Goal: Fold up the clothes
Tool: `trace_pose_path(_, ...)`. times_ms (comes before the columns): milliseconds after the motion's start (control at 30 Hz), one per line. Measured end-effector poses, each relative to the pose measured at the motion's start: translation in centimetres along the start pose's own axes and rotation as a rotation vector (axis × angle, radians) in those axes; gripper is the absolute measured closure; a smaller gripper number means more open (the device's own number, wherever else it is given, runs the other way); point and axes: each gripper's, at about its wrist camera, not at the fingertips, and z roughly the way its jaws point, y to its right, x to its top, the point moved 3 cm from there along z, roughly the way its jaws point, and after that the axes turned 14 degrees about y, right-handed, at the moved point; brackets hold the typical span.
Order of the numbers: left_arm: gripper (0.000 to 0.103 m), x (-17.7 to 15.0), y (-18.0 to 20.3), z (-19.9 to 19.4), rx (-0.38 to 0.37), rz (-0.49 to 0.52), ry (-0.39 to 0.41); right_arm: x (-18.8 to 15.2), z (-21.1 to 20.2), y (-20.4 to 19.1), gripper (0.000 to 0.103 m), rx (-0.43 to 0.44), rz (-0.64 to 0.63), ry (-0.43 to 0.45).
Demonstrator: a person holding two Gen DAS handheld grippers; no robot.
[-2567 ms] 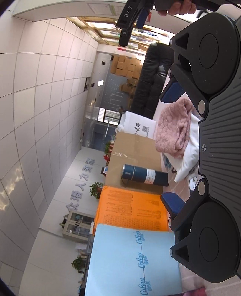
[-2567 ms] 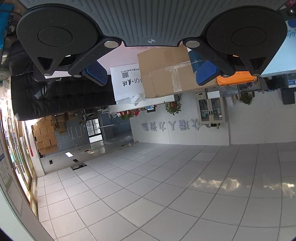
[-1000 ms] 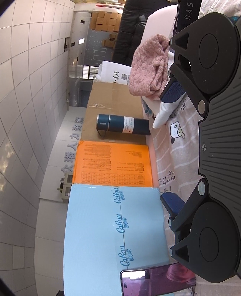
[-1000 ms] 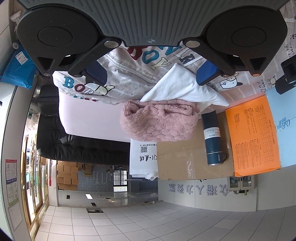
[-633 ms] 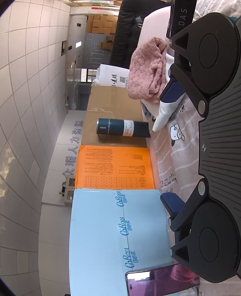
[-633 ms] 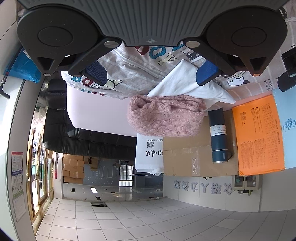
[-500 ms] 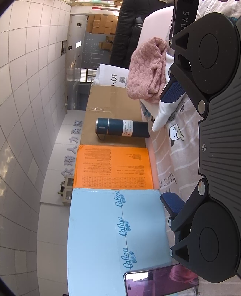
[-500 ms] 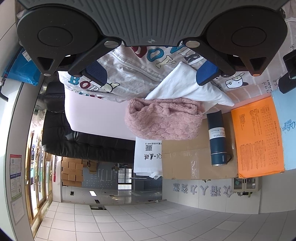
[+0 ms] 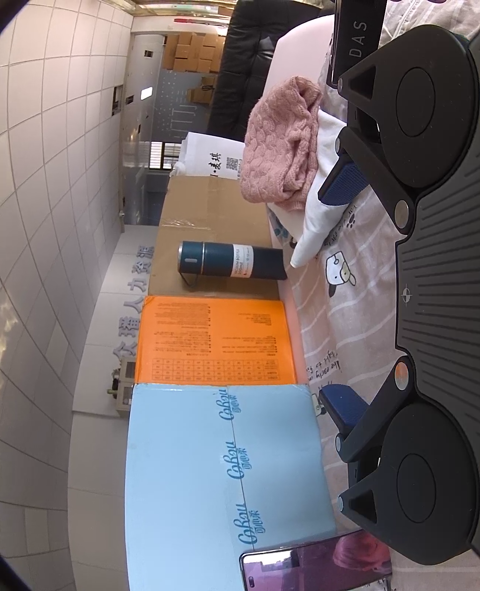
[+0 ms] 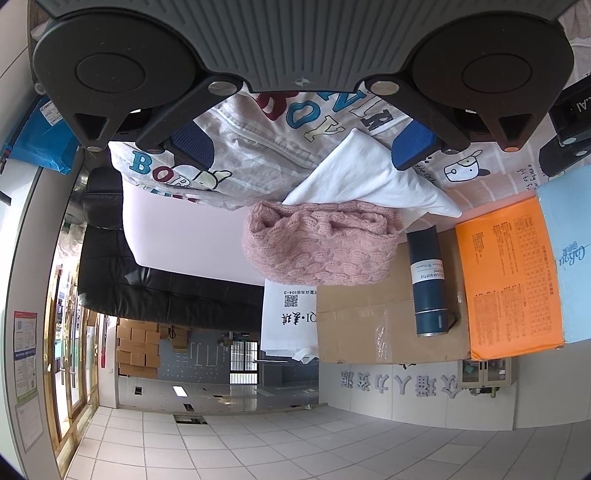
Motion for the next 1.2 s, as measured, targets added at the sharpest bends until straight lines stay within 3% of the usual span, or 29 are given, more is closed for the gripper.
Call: trace_pose_path(1200, 0.0, 0.06, 0.27, -0.1, -0.035, -0.006, -0.004, -0.51, 0.33, 0.02, 0.0, -0.002, 0.003, -0.019)
